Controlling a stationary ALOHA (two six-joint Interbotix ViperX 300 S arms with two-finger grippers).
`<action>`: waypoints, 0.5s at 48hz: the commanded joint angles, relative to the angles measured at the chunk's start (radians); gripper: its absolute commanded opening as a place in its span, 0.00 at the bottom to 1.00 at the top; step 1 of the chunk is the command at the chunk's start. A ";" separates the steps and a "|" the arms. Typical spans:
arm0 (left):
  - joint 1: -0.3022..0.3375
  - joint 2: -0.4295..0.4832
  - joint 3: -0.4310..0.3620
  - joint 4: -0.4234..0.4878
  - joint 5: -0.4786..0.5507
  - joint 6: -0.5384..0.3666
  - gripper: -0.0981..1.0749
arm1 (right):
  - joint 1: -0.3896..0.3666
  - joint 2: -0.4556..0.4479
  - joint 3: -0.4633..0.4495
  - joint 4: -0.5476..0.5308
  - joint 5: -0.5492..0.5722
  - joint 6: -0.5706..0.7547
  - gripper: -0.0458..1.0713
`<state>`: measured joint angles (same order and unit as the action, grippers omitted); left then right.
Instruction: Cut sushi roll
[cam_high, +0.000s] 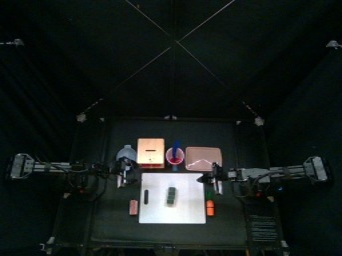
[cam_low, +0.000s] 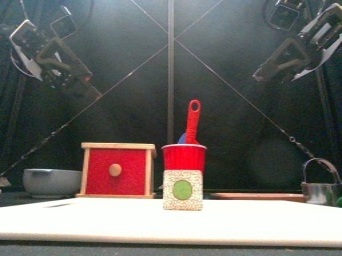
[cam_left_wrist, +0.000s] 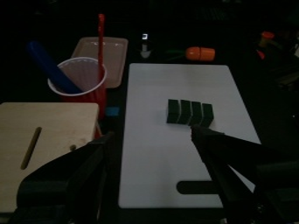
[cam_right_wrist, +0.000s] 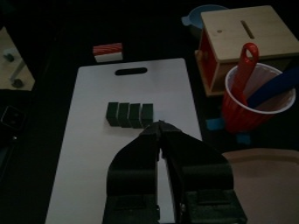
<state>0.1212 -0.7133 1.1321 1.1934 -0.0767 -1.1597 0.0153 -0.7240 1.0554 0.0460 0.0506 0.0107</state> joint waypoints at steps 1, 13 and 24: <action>0.005 0.002 -0.008 0.003 -0.003 -0.002 0.94 | -0.002 -0.002 -0.017 0.003 -0.011 0.000 0.06; 0.005 0.002 -0.011 0.003 -0.005 0.000 0.94 | -0.008 0.006 -0.063 0.006 -0.023 0.000 0.07; 0.005 0.002 -0.018 0.015 -0.005 0.000 0.94 | -0.092 0.087 -0.206 0.069 -0.006 0.009 0.13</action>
<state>0.1243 -0.7118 1.1382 1.2057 -0.0767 -1.1597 -0.0399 -0.6596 0.9281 0.0844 0.0399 0.0169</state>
